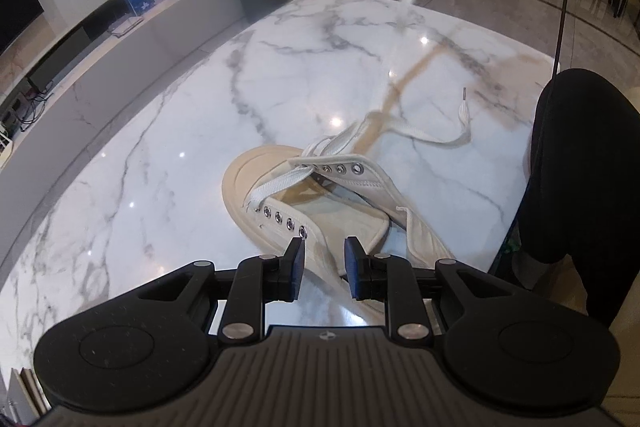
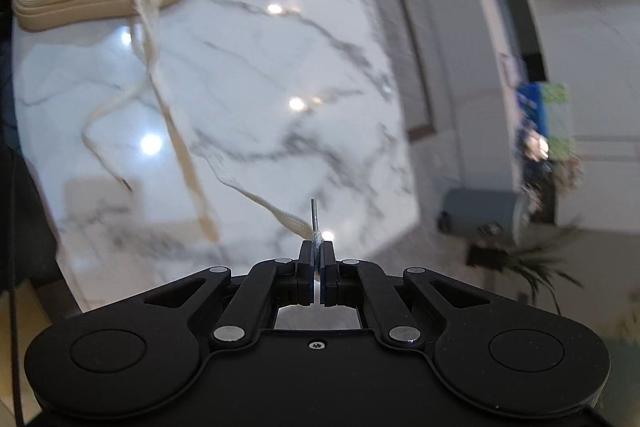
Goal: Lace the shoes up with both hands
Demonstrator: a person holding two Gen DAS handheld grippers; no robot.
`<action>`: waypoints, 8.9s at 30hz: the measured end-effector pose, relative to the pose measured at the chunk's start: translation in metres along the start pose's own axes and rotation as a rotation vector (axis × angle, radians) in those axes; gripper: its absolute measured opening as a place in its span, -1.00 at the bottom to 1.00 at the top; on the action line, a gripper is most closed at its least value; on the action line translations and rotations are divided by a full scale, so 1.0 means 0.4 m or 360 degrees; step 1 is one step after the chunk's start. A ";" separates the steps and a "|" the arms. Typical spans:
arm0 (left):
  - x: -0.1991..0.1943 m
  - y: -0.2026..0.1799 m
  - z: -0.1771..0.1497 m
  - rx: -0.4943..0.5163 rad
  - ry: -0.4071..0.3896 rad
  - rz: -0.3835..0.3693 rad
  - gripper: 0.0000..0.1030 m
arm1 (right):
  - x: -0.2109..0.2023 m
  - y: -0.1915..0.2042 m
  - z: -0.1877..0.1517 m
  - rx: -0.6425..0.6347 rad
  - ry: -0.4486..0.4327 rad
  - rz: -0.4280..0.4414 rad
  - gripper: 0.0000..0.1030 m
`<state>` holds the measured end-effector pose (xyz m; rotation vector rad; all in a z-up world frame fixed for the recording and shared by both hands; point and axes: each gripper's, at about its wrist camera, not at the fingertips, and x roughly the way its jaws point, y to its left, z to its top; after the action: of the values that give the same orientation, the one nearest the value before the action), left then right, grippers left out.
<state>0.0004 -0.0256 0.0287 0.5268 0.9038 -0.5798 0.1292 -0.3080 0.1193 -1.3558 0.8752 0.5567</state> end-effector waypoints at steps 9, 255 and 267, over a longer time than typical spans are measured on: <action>-0.019 -0.015 0.006 0.0008 -0.0003 0.0029 -0.60 | -0.067 -0.012 -0.067 0.0148 -0.0062 -0.0120 -0.98; 0.186 0.038 -0.010 0.0499 0.0051 0.0262 -0.97 | 0.057 0.302 0.440 0.0208 -0.0876 0.0533 -0.58; 0.133 0.050 -0.037 0.0457 0.0104 0.0303 -0.97 | 0.104 0.278 0.380 0.0314 -0.0741 0.0469 -0.57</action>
<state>0.0314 -0.0143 -0.0200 0.8852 0.8249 -0.5236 0.0987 -0.1475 0.0172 -0.8698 0.7234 0.9446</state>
